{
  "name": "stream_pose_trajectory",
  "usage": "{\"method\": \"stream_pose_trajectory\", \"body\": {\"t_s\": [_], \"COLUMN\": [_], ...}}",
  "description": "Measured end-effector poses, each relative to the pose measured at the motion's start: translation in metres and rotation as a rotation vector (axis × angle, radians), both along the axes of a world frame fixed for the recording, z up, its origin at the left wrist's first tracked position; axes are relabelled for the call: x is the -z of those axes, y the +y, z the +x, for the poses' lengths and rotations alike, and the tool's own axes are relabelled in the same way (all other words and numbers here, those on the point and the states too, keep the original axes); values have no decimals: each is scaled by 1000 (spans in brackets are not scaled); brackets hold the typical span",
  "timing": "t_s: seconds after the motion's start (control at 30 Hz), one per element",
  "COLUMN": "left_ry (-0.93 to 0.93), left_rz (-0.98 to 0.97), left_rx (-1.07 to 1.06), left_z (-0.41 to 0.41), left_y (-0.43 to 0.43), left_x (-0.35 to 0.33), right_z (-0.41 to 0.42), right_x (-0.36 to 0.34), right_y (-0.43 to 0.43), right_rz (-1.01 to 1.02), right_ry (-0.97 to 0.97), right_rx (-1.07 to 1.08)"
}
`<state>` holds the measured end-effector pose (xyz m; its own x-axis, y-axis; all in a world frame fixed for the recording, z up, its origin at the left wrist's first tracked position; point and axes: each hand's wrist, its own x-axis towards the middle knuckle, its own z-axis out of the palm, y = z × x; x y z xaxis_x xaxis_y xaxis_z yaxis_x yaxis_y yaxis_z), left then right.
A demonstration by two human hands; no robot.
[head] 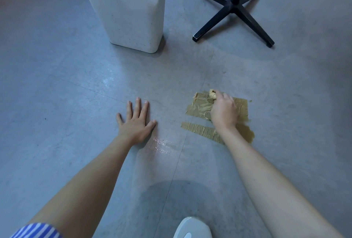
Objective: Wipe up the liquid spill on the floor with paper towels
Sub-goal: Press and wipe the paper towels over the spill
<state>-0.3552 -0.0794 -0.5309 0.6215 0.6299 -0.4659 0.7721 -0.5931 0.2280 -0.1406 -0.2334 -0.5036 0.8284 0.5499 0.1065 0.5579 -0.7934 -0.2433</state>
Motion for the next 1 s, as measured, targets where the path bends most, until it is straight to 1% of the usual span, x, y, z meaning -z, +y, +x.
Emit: {"method": "stream_pose_trajectory", "body": {"t_s": [0.07, 0.13, 0.23, 0.3, 0.37, 0.43, 0.5, 0.63, 0.7, 0.8, 1.0], "left_ry": [-2, 0, 8, 12, 17, 28, 42, 42, 39, 40, 36], "left_rz": [0, 1, 0, -5, -11, -20, -28, -29, -35, -40, -47], "left_rx": [0, -2, 0, 2, 6, 10, 13, 17, 18, 25, 27], "left_z": [1, 1, 1, 1, 1, 2, 3, 2, 2, 1, 1], "left_y": [-1, -2, -2, -2, -2, 0, 0, 0, 0, 1, 2], "left_x": [0, 0, -1, -2, -4, -4, -4, -1, -1, 0, 0], "right_z": [9, 14, 11, 8, 9, 11, 15, 1, -10, -22, -27], "right_x": [-6, -8, -1, 7, 15, 17, 14, 11, 13, 18, 24], "right_y": [-2, -2, 0, 3, 5, 6, 7, 10, 7, 1, -7], "right_rz": [-1, -36, -219, -292, -269, -219, -185, -185, -181, -163, -113], "right_ry": [-13, 27, 129, 230, 363, 394, 356, 301, 256, 129, -41], "right_rx": [47, 9, -141, -140, -84, -85, -147, -313, -329, -347, -376]}}
